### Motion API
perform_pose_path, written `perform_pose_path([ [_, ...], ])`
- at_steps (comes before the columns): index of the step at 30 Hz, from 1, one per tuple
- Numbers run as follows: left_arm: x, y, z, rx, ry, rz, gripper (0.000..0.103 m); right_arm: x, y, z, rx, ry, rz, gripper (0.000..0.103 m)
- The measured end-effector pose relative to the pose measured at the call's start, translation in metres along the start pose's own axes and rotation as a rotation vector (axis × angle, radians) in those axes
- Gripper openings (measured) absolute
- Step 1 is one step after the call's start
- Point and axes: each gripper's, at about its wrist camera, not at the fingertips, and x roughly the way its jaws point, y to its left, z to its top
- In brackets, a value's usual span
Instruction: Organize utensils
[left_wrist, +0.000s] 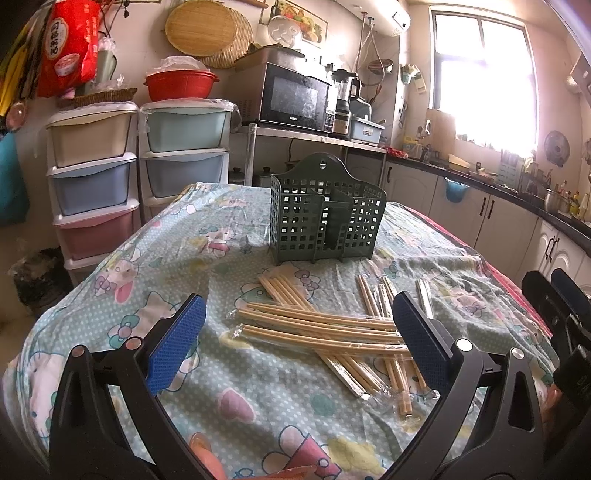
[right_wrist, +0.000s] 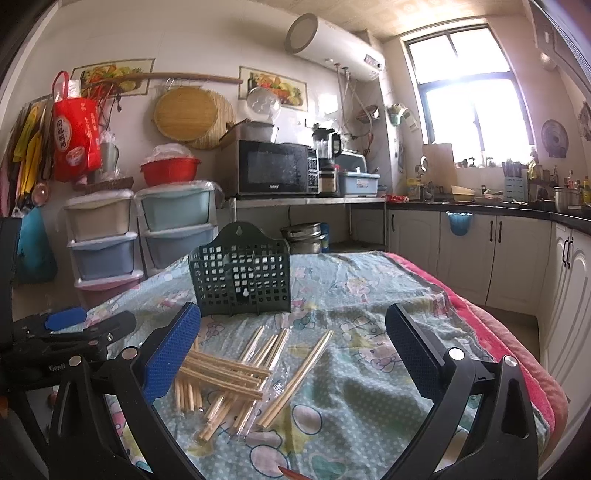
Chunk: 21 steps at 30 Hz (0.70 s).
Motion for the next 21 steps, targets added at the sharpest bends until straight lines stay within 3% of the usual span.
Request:
perform_pose_path([
  [21,0.019,0.066,0.012,-0.107,0.056,0.095,0.094,0.025,0.005,0.027,-0.067,0.069,0.079,0.097],
])
